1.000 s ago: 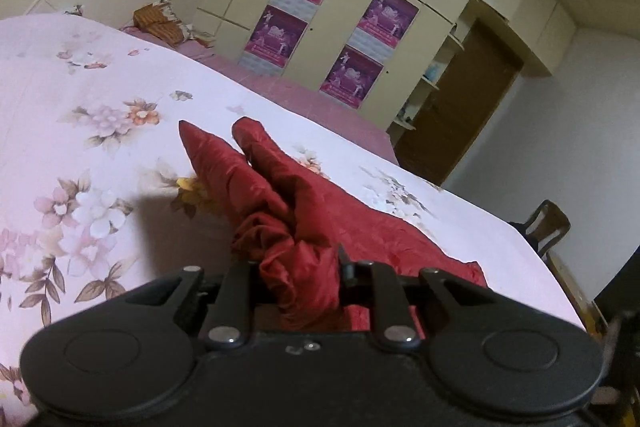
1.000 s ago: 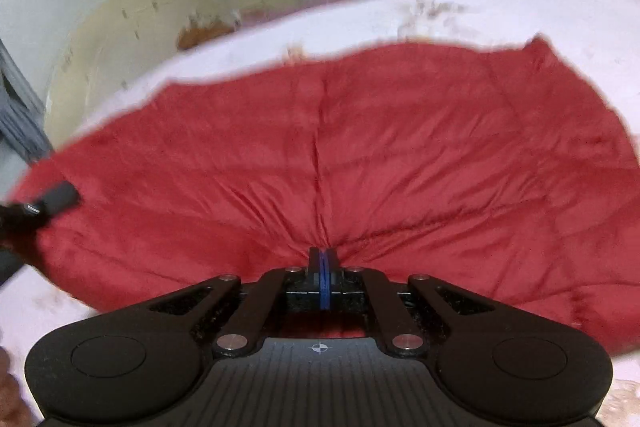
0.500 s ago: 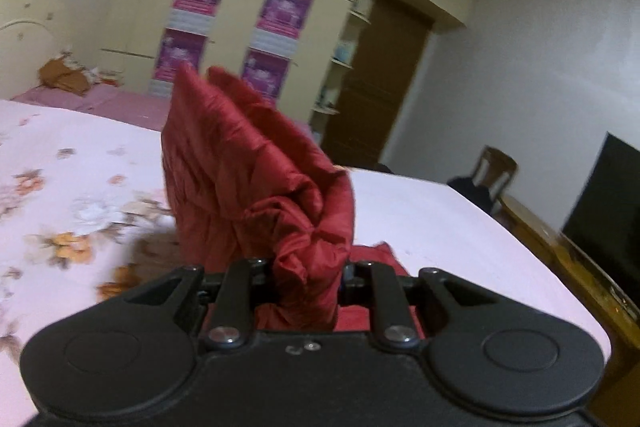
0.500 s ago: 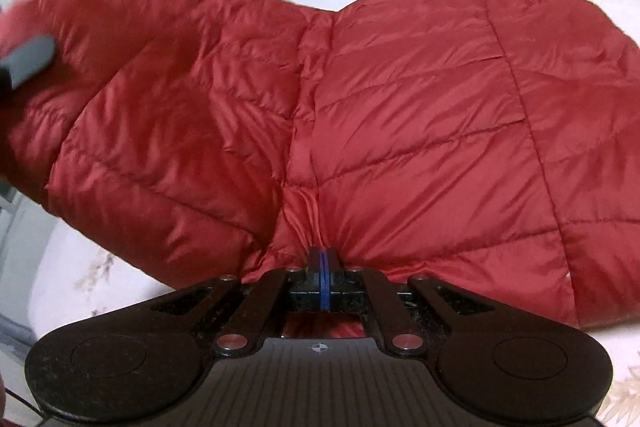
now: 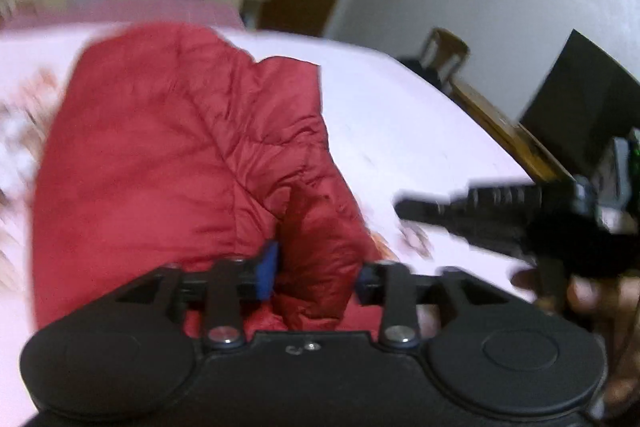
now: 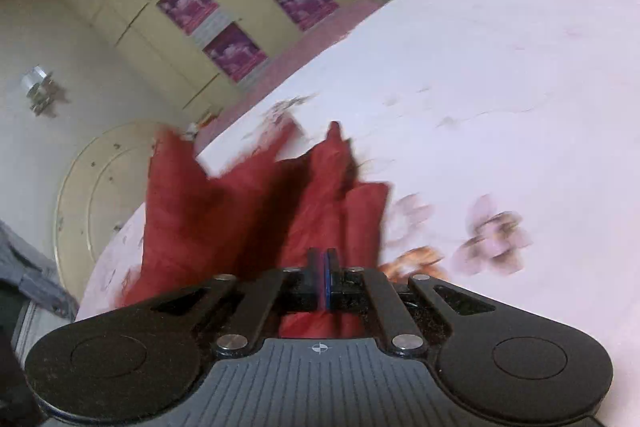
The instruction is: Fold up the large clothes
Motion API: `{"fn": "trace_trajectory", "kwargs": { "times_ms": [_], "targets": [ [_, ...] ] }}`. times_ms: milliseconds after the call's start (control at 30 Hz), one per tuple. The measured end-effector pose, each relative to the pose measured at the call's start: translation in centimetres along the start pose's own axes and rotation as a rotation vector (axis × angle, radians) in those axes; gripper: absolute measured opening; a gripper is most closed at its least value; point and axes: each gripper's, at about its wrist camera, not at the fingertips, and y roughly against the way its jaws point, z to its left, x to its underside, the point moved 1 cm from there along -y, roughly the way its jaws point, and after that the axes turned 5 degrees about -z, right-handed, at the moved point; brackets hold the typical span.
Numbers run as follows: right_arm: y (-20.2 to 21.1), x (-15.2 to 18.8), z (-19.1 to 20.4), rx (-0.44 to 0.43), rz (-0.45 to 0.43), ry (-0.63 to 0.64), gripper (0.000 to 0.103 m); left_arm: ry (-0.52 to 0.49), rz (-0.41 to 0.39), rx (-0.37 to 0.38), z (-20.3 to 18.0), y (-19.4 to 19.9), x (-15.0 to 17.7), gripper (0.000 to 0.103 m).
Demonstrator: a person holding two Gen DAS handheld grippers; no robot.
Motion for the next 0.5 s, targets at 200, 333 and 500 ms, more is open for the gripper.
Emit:
{"fn": "trace_trajectory", "kwargs": {
  "times_ms": [200,333,500],
  "targets": [
    [1.0,-2.3,1.0,-0.092,-0.046,0.027,0.099,0.213,-0.154,0.141,3.2,6.8,-1.6,0.076],
    [-1.3,-3.6,2.6,-0.181,0.03,0.039,0.092,0.289,-0.293,-0.037,9.5,9.0,-3.7,0.068],
    [-5.8,-4.1,3.7,-0.177,0.147,0.039,0.092,0.423,-0.262,-0.091,16.7,5.7,-4.0,0.055]
  ]
}}
